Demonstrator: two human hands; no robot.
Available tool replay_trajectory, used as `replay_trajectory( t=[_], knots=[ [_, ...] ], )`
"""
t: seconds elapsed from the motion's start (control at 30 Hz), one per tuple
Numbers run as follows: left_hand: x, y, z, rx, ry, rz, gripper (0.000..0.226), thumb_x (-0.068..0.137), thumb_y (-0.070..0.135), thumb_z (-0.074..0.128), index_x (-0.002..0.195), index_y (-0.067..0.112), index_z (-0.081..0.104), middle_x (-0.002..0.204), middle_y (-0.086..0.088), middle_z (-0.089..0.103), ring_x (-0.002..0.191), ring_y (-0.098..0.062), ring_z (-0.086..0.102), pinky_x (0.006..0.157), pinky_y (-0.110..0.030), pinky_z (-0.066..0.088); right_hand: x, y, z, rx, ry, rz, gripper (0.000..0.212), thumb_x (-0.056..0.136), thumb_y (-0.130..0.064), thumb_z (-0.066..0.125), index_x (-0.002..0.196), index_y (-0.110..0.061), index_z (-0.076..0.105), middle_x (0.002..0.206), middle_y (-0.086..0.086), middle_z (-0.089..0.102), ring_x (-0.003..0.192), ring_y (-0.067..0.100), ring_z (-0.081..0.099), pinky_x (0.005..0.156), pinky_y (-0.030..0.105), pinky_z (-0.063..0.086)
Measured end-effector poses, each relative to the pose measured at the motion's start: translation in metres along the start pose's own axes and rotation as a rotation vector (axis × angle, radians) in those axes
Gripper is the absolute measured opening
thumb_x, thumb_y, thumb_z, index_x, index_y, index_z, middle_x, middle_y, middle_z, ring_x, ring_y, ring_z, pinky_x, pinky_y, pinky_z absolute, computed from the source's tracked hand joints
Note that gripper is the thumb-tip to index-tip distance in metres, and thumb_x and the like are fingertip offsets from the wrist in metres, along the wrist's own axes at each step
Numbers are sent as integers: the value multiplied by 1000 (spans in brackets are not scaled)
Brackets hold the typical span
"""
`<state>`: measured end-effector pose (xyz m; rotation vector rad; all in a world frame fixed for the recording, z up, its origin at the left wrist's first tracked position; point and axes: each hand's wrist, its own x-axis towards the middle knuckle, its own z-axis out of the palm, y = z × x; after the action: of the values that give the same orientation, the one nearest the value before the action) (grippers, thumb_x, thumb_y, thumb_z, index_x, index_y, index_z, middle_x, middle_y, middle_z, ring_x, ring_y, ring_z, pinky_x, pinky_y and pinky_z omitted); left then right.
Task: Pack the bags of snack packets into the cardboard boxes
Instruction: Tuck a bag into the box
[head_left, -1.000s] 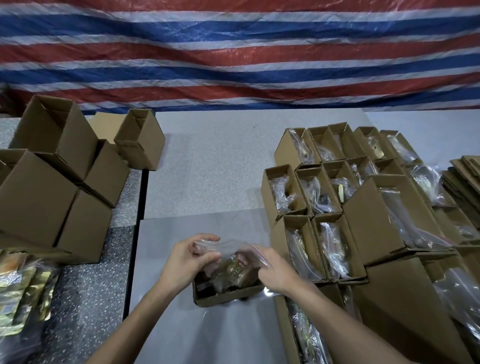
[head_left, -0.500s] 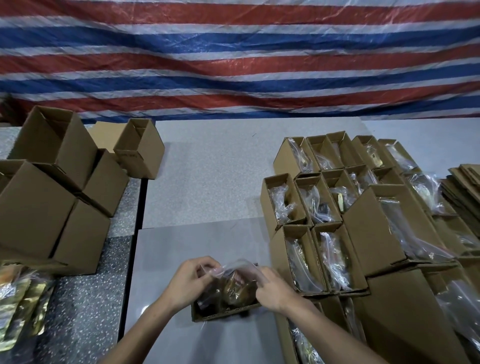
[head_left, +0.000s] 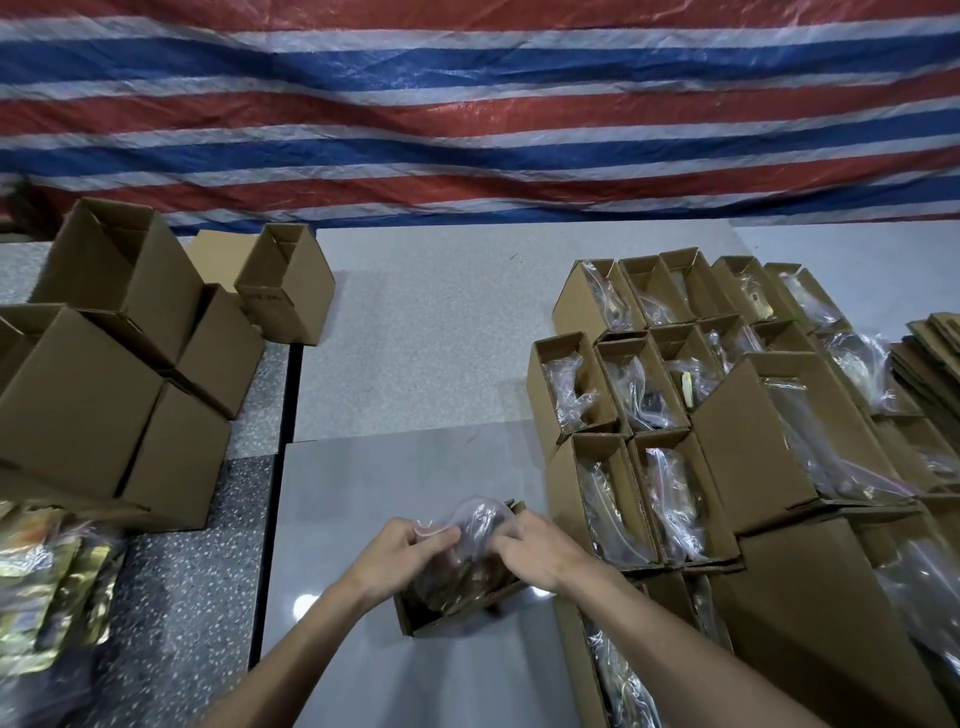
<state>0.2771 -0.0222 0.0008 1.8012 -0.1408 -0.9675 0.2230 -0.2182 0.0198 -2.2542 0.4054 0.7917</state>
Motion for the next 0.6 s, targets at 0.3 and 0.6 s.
replay_trajectory(
  t=[0.3, 0.6],
  knots=[
    [7, -1, 4, -159, 132, 63, 48, 100, 27, 57, 53, 15, 49, 49, 1, 47, 46, -9, 43, 51, -17, 39, 1, -3, -1, 121, -27, -1, 34, 90, -19, 47, 71, -19, 75, 109, 0, 74, 105, 15, 64, 93, 25, 45],
    [6, -13, 2, 213, -54, 37, 53, 63, 16, 89, 109, 15, 62, 95, 2, 72, 87, -12, 68, 82, -28, 54, -3, 15, -2, 197, 24, 17, 32, 92, -23, 46, 69, -23, 69, 97, -7, 68, 96, 12, 61, 82, 28, 43]
  ],
)
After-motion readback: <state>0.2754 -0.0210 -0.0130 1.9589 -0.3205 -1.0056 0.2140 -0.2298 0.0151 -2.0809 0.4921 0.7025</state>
